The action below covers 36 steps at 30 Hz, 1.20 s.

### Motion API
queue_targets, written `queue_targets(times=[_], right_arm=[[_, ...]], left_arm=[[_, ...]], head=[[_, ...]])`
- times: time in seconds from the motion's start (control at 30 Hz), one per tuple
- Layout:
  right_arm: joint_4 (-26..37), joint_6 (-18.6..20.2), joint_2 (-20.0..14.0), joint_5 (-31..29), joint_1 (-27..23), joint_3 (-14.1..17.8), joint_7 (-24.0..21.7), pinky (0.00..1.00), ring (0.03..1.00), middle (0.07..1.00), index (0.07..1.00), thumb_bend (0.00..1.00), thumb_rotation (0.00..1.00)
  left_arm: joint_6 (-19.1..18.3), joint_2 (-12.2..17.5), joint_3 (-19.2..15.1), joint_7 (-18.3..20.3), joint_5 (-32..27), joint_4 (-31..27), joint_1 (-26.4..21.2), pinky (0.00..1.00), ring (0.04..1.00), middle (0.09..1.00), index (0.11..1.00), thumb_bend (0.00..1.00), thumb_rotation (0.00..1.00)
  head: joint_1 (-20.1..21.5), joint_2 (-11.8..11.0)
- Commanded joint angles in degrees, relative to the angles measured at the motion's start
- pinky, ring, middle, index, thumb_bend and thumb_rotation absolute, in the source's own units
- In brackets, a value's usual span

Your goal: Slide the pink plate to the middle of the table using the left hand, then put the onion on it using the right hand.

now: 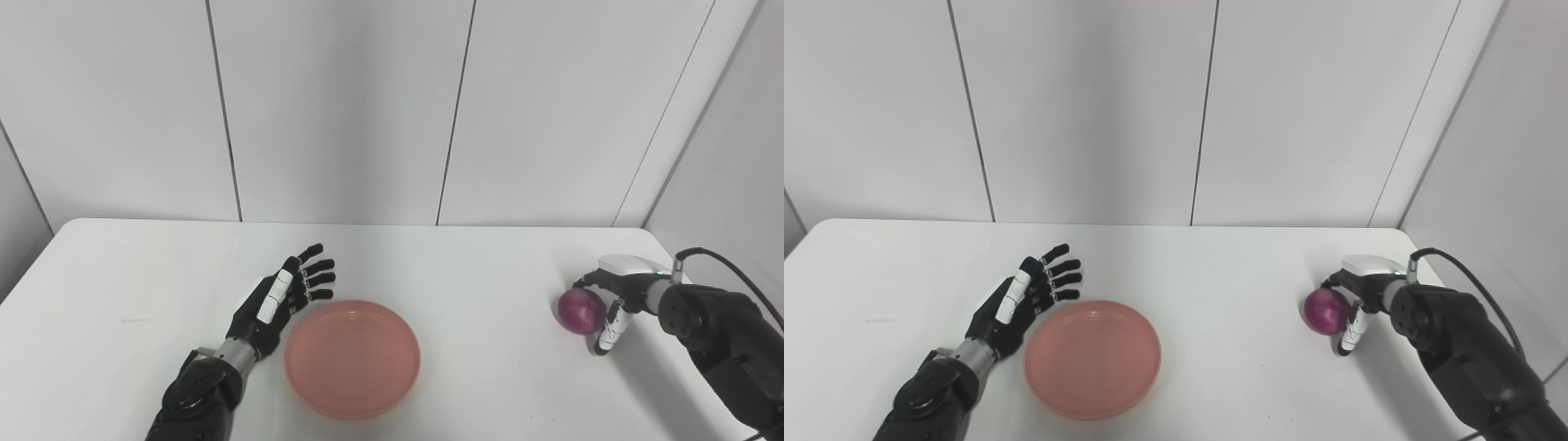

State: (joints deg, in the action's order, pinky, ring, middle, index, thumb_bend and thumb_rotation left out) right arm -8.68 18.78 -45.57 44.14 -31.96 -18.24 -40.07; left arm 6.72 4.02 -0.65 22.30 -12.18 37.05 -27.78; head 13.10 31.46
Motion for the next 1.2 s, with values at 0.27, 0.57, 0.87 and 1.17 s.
queue_targets(times=[0.27,0.57,0.87,1.17], right_arm=[[2.07,-3.29,-0.89,-4.01,0.02,2.55,4.34,0.7,0.871,0.889,0.825,1.0,0.11],[1.83,-5.01,-0.54,-5.93,-0.5,2.73,5.65,0.66,0.846,0.883,0.831,1.0,0.12],[1.81,-5.19,-0.11,-5.75,-1.03,2.27,5.51,0.68,0.853,0.884,0.833,1.0,0.13],[0.94,-5.44,-0.05,-4.67,-1.21,1.55,5.24,0.66,0.85,0.89,0.834,1.0,0.13]], left_arm=[[-1.5,0.26,0.4,-0.61,0.99,4.94,5.28,0.74,0.815,0.829,0.871,0.89,0.85],[-0.94,0.04,0.34,-0.69,1.01,6.11,4.98,0.74,0.81,0.828,0.869,0.89,0.85],[-1.58,-0.25,0.27,-0.81,0.82,5.07,5.53,0.73,0.813,0.824,0.864,0.88,0.84],[-1.41,-0.11,0.21,-0.75,0.8,5.39,5.44,0.73,0.812,0.829,0.865,0.88,0.84]], head=[[-0.21,0.23],[-0.32,0.11],[-0.53,0.29],[-0.65,0.31]])
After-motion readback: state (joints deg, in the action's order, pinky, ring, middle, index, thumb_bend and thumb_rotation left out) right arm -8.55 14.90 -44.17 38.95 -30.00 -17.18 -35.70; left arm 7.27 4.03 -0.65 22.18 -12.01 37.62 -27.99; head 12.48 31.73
